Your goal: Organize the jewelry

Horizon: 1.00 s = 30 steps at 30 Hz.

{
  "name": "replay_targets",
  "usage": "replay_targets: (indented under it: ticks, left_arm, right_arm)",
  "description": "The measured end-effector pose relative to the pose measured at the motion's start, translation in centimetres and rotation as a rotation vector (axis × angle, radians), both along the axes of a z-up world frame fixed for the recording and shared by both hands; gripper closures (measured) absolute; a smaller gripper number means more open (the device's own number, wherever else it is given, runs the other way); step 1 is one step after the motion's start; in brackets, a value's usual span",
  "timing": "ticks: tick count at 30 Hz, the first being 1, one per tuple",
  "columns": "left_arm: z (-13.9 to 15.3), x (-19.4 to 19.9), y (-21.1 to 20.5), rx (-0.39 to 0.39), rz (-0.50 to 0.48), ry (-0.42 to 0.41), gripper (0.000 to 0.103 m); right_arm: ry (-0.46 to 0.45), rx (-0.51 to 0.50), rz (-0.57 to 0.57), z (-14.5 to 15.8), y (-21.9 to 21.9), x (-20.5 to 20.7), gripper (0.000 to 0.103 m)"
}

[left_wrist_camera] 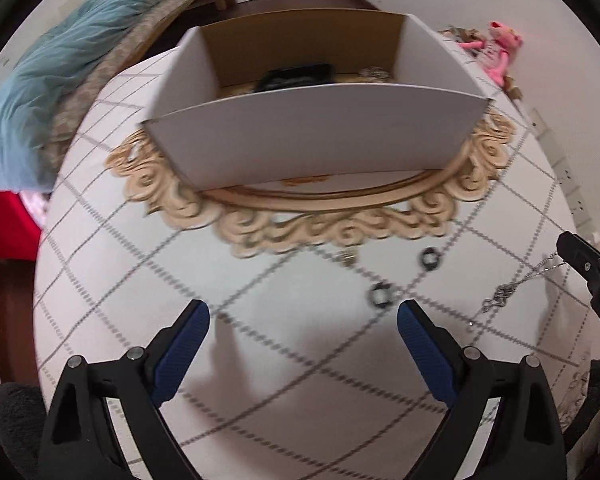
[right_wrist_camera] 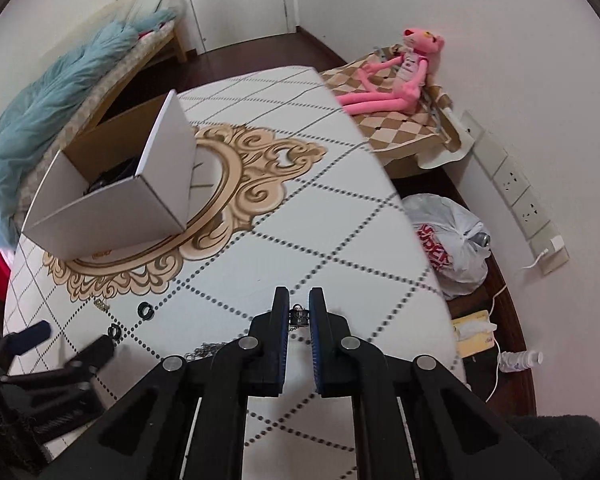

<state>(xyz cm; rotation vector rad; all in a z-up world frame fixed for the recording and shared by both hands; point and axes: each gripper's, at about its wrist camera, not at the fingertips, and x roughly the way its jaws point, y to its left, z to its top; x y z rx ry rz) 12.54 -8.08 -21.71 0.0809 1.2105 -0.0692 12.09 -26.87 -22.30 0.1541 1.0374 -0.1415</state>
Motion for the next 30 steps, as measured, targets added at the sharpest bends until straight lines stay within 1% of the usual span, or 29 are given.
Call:
replay_targets:
  ticks: [2, 3, 4, 6, 7, 9, 10, 11, 12, 18, 20, 22, 25, 27, 30]
  left_arm:
    - [0.1, 0.0, -0.9, -0.001, -0.023, -0.015, 0.009]
    - [0.2, -0.1, -1.5, -0.001, -0.037, -0.029, 0.018]
    - [0.2, -0.1, -1.7, 0.000, -0.045, -0.032, 0.023]
    - [0.0, 0.1, -2.1, -0.008, -0.060, -0.029, 0.049]
    - [0.2, 0.0, -2.2, -0.023, -0.063, -0.037, 0.057]
    - [0.3, 0.2, -2.2, -0.027, -0.067, -0.041, 0.076]
    - [0.3, 0.3, -2.2, -0.030, -0.068, -0.041, 0.081]
    - [0.4, 0.3, -2.0, -0.039, -0.068, -0.040, 0.091]
    - [0.5, 0.3, -1.9, -0.041, -0.066, -0.042, 0.093]
    - [0.5, 0.2, -1.2, -0.049, -0.072, -0.045, 0.093]
    - [0.9, 0.0, -0.8, -0.062, -0.070, -0.043, 0.093]
    - [1.9, -0.2, -0.1, -0.079, -0.062, -0.051, 0.093]
    - [3.8, -0.1, 0.9, -0.127, -0.057, -0.053, 0.093]
    - [4.9, 0.1, 1.8, -0.181, -0.054, -0.031, 0.093]
    - [6.5, 0.3, 2.8, -0.230, -0.046, -0.027, 0.093]
  right_arm:
    - [0.000, 0.003, -0.009, 0.2, -0.3, -0.2, 0.093]
    - [-0.001, 0.004, -0.012, 0.3, -0.4, -0.3, 0.093]
    - [-0.001, 0.002, -0.014, 0.4, -0.4, -0.4, 0.093]
    - [0.001, 0.004, -0.013, 0.5, -0.4, -0.4, 0.093]
    - [0.002, 0.003, -0.013, 0.5, -0.3, -0.5, 0.093]
    - [-0.001, -0.002, -0.014, 0.6, -0.2, -0.5, 0.093]
    - [-0.001, -0.002, -0.015, 0.5, -0.2, -0.5, 0.093]
    - [-0.002, -0.001, -0.016, 0.6, -0.2, -0.5, 0.093]
    - [-0.005, 0.001, -0.018, 0.6, -0.1, -0.6, 0.093]
    - [-0.022, 0.012, -0.006, 1.4, 0.5, -0.9, 0.093]
    - [-0.030, 0.026, 0.007, 2.1, 0.8, -0.9, 0.093]
    - [-0.043, 0.052, 0.029, 3.1, 1.3, -1.0, 0.093]
    - [-0.073, 0.095, 0.072, 5.2, 2.2, -1.2, 0.093]
    - [-0.094, 0.104, 0.100, 6.5, 2.8, -1.2, 0.093]
    - [-0.131, 0.131, 0.137, 8.9, 3.7, -1.0, 0.093]
